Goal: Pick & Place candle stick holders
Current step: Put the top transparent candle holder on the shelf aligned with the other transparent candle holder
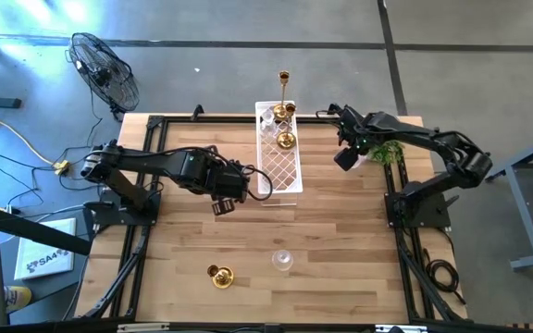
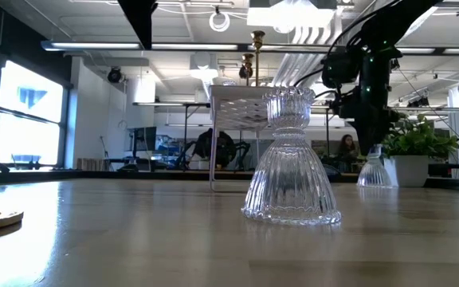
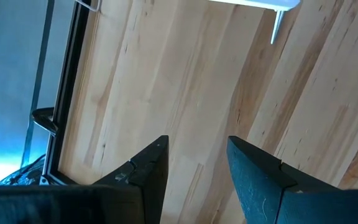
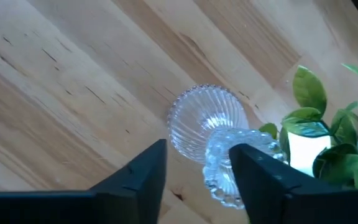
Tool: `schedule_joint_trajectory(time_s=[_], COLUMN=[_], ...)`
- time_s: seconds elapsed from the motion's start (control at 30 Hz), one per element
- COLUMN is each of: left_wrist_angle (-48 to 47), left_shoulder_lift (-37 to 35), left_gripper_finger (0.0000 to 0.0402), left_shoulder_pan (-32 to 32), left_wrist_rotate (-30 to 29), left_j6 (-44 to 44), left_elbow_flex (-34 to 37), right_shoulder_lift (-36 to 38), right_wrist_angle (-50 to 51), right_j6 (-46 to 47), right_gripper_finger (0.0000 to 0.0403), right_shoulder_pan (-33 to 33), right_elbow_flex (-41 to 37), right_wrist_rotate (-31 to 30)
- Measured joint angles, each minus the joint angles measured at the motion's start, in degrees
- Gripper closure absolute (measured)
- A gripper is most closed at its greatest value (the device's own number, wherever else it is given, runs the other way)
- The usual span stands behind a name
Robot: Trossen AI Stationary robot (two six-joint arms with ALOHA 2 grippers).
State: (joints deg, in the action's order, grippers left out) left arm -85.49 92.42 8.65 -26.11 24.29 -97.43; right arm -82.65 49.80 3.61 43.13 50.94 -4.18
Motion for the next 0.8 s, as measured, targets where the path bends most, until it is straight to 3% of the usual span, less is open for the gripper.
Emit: schedule_joint_trajectory(time_s=[0.27, 0.8], left_wrist_angle=[0.2, 1.6], left_shoulder_lift=[0.0, 0.5], left_gripper_finger=[0.0245, 0.0245], left_shoulder_pan=[0.0, 0.0], left_wrist_rotate=[0.0, 1.7], left_j6=[0.0, 1.5], left_elbow_flex=[0.0, 0.1], right_shoulder_lift=[0.0, 0.2], right_wrist_angle=[0.3, 1.6], right_j6=[-0.8, -3.2], right_gripper_finger=[0.0374, 0.0378], right_shoulder_pan=[-0.1, -8.0], right_elbow_flex=[0.0, -0.1], right_wrist_rotate=[-1.3, -8.9])
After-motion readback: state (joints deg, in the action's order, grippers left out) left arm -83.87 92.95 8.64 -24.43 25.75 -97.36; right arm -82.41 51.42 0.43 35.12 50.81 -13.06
